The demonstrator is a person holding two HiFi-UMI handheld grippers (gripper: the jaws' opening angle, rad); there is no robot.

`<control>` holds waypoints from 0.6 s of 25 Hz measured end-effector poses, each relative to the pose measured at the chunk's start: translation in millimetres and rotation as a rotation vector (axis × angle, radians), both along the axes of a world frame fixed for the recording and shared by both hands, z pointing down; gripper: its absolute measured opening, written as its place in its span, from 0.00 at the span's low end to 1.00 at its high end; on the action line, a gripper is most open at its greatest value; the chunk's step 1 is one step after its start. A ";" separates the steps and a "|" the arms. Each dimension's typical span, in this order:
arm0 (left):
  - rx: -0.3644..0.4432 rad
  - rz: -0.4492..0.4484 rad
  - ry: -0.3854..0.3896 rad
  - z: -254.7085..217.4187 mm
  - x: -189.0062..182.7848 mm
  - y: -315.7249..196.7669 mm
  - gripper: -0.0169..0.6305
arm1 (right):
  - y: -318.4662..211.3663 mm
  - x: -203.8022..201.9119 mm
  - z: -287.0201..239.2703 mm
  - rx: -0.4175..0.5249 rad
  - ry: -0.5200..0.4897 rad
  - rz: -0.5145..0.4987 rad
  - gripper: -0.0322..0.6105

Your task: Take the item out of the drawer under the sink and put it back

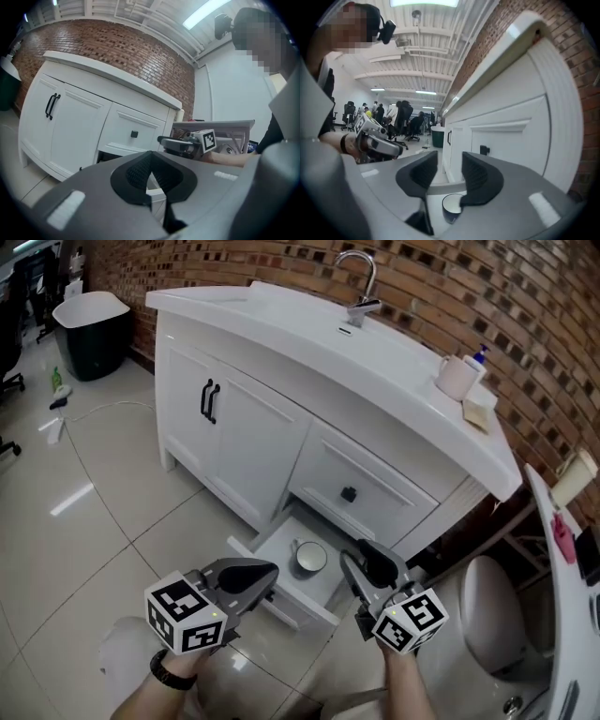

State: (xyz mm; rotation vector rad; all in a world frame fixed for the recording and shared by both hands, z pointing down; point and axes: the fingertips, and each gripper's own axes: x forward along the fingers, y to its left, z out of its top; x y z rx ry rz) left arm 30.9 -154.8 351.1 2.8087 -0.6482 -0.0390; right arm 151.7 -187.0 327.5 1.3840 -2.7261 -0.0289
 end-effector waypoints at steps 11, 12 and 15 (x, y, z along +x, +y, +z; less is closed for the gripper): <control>0.438 0.301 -0.121 -61.4 79.6 23.5 0.05 | 76.9 78.9 -18.1 0.031 -0.079 0.158 0.05; 0.446 0.308 -0.102 -63.6 81.2 24.0 0.05 | 78.7 81.9 -21.7 0.033 -0.113 0.164 0.05; 0.372 0.267 -0.083 -47.8 69.4 15.3 0.05 | 82.1 81.7 -23.5 0.045 -0.116 0.180 0.05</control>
